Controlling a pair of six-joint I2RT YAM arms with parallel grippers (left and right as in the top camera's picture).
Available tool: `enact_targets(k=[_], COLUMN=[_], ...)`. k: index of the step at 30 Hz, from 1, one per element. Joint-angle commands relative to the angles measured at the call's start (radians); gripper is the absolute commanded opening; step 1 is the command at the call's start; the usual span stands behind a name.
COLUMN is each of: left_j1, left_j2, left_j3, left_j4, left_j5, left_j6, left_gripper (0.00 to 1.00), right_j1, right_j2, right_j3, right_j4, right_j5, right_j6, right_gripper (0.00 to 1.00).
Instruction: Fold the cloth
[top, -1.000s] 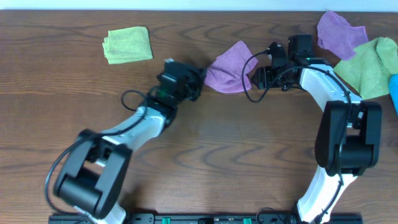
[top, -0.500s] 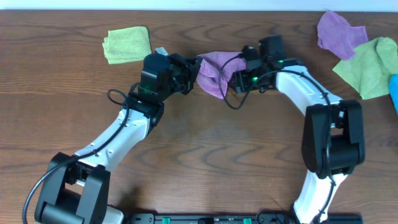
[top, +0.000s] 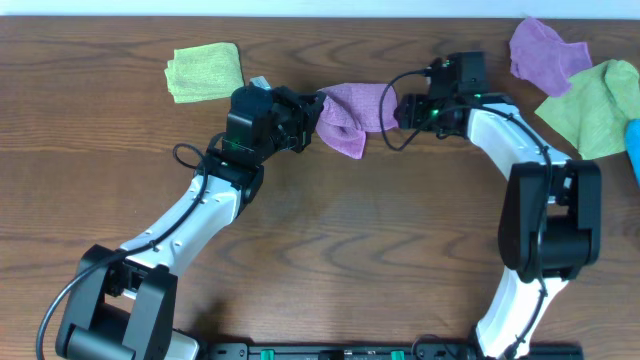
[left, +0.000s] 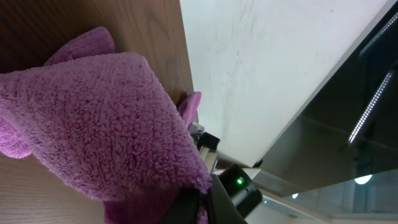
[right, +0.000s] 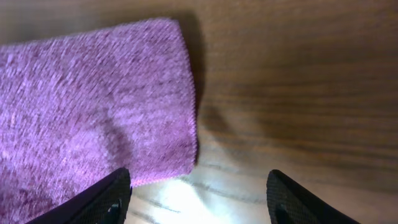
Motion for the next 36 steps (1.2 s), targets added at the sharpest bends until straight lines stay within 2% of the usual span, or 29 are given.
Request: enact_targets(k=[1,9,15,24,29,30,34,36], left_j1=[0.008,0.008,0.008,0.008,0.008,0.008,0.008,0.008], left_j2=[-0.005,-0.005,-0.005,-0.005,-0.005,-0.005,-0.005,-0.005], left_j3=[0.015,0.015,0.015,0.015,0.015,0.015,0.015,0.015], left_j4=[0.001,0.003,0.003,0.004,0.004,0.003,0.004,0.004], left_j5=[0.007,0.006,-0.005,-0.008,-0.008,-0.008,-0.008,-0.008], left_j6=[0.013,0.006,0.001,-0.009,-0.009,-0.009,-0.009,-0.009], left_gripper=[0.06,0.06,0.06,0.06,0.06,0.06,0.06,0.06], right_j1=[0.003,0.004,0.006,0.023,0.027,0.026,0.024,0.024], right_j2=[0.062,0.095,0.095,0.183,0.217,0.218,0.218,0.218], right_j3=[0.001,0.001,0.001,0.001,0.001,0.001,0.001,0.001], right_j4=[0.018,0.031,0.024,0.075,0.111,0.107,0.099,0.1], right_j5=[-0.123,-0.152,-0.171,-0.195,-0.24,-0.238,-0.235,-0.235], right_j6=[0.045,0.054,0.061,0.068,0.083,0.083,0.084,0.083], right_gripper=[0.7,0.7,0.64,0.65,0.56,0.49,0.03,0.01])
